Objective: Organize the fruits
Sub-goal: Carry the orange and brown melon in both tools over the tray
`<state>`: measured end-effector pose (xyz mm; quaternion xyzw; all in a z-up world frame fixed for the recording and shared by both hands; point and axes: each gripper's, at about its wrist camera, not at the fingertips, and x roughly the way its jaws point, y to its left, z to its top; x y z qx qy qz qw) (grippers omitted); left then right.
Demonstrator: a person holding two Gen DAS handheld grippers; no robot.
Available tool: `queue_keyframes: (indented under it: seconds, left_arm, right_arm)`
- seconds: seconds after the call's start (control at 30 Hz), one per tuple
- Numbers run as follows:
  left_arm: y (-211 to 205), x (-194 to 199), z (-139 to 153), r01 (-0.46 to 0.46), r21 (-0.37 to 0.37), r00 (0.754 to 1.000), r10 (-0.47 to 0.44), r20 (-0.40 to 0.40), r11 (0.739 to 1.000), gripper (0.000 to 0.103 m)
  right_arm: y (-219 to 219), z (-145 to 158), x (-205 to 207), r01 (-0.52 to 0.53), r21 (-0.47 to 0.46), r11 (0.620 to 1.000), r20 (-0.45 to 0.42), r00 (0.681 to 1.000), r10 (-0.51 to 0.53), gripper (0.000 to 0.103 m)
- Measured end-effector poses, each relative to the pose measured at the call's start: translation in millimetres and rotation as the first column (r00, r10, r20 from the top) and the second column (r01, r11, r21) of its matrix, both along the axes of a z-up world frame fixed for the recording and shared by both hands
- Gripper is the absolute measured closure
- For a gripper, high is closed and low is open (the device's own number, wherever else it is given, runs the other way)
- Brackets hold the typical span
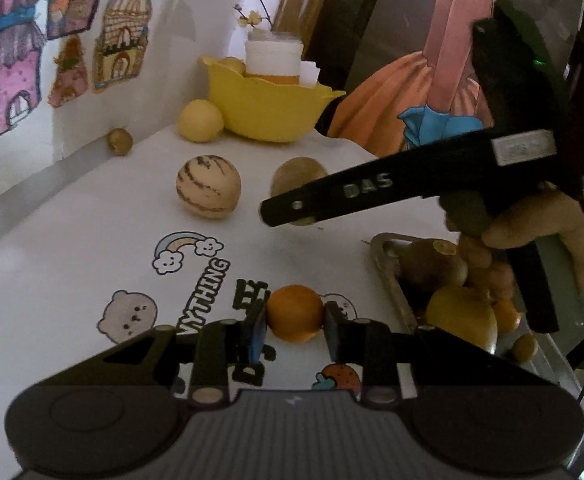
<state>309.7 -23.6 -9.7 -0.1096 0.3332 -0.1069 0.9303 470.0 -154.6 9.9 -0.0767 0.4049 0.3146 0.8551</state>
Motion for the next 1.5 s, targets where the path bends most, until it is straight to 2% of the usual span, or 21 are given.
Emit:
queue_keyframes:
  seconds: [0.2, 0.47, 0.73, 0.93, 1.13, 1.33, 1.5]
  left_arm:
    - [-3, -18, 19, -0.008, -0.005, 0.999, 0.008, 0.038, 1.0, 0.07]
    - [-16, -48, 50, -0.015, -0.024, 0.996, 0.017, 0.089, 1.0, 0.07]
    - [-44, -80, 66, 0.02, -0.047, 0.992, -0.014, 0.129, 0.999, 0.07]
    - [-73, -102, 65, 0.083, -0.062, 0.987, -0.073, 0.142, 0.995, 0.07]
    - [-101, -125, 54, 0.147, -0.07, 0.982, -0.137, 0.131, 0.987, 0.07]
    - [-121, -145, 37, 0.208, -0.075, 0.974, -0.199, 0.109, 0.975, 0.07]
    - [-134, -152, 26, 0.228, -0.037, 0.971, -0.225, 0.084, 0.973, 0.07]
  right_arm:
    - [-21, 26, -25, 0.037, 0.019, 0.999, 0.033, 0.999, -0.037, 0.052]
    - [-57, 67, -80, 0.081, 0.041, 0.996, 0.08, 0.993, -0.084, 0.052]
    - [-108, 85, -140, 0.149, 0.045, 0.988, 0.095, 0.984, -0.153, 0.052]
    - [-144, 79, -179, 0.202, 0.035, 0.979, 0.083, 0.975, -0.205, 0.052]
    - [-169, 59, -208, 0.232, 0.015, 0.973, 0.05, 0.971, -0.232, 0.052]
    - [-180, 36, -226, 0.251, 0.019, 0.968, 0.014, 0.968, -0.251, 0.052]
    - [-184, 22, -233, 0.255, 0.008, 0.967, -0.001, 0.967, -0.255, 0.052]
